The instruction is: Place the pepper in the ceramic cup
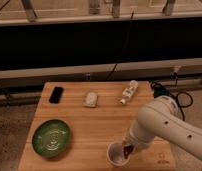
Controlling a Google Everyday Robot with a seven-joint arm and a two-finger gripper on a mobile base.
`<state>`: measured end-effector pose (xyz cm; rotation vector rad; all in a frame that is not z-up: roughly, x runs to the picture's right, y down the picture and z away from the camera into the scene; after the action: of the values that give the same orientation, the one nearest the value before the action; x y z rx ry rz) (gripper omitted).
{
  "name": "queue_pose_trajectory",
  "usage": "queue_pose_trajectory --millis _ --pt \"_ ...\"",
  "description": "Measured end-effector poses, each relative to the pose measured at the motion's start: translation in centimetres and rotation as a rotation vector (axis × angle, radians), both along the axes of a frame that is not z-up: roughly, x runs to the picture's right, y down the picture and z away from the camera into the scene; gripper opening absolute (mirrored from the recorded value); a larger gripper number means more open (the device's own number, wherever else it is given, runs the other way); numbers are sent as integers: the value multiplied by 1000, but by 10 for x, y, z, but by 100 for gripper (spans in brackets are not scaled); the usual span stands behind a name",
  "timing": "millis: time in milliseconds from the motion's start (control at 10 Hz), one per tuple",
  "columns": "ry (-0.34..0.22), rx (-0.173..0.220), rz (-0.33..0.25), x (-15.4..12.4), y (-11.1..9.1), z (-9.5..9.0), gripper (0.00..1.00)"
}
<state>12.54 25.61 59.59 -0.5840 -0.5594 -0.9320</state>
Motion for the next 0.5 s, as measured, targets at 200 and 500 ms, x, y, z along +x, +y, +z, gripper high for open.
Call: queue_pose_trajectory --millis 200,500 --pt "-42 5 -24 -10 13 -2 0" --pt "-90 45 -65 -21 27 1 18"
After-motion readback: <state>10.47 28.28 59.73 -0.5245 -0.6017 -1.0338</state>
